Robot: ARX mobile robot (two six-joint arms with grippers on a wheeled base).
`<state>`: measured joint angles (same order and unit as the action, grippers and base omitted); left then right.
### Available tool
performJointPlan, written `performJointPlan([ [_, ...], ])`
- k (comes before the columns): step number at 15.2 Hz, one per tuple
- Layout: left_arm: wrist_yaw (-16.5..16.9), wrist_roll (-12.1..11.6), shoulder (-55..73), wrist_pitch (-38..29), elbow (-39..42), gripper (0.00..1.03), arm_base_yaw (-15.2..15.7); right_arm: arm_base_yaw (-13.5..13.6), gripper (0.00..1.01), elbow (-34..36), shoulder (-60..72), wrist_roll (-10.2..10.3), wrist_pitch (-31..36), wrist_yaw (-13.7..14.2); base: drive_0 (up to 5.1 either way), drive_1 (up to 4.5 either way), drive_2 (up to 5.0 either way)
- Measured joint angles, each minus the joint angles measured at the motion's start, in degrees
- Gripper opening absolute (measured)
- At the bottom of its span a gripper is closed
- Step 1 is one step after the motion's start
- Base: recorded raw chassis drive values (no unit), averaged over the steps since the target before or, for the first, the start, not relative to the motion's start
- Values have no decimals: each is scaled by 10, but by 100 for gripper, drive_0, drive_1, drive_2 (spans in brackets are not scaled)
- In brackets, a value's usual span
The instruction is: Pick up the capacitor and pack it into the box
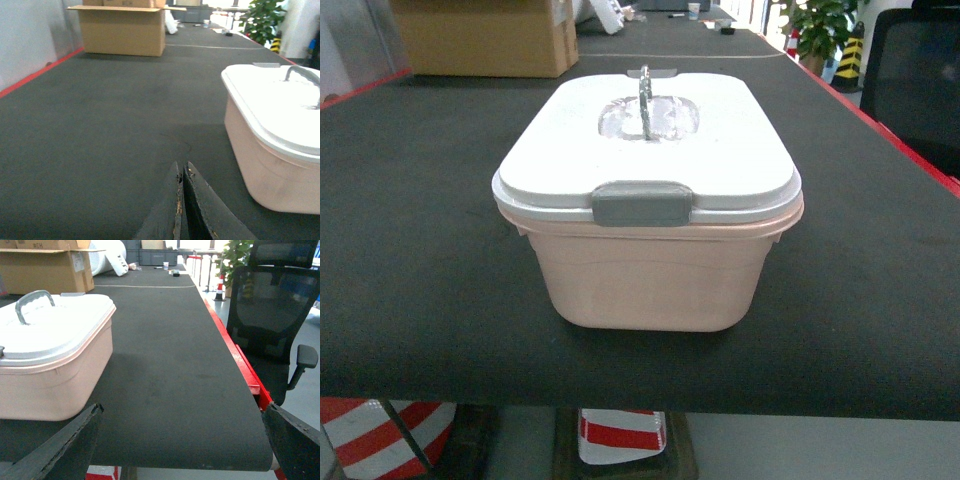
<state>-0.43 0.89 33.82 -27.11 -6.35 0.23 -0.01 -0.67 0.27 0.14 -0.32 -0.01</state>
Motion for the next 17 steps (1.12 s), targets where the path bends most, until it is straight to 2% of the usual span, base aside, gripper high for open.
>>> performJointPlan([
  [9, 4, 0, -122, 79, 41, 2, -4, 0, 98, 0, 0, 0, 0, 0, 0, 0, 0],
  [10, 4, 0, -127, 54, 55, 2, -4, 0, 98, 0, 0, 0, 0, 0, 0, 0, 0],
  [17, 4, 0, -200, 133, 56, 2, -4, 0, 98, 0, 0, 0, 0, 0, 0, 0, 0],
])
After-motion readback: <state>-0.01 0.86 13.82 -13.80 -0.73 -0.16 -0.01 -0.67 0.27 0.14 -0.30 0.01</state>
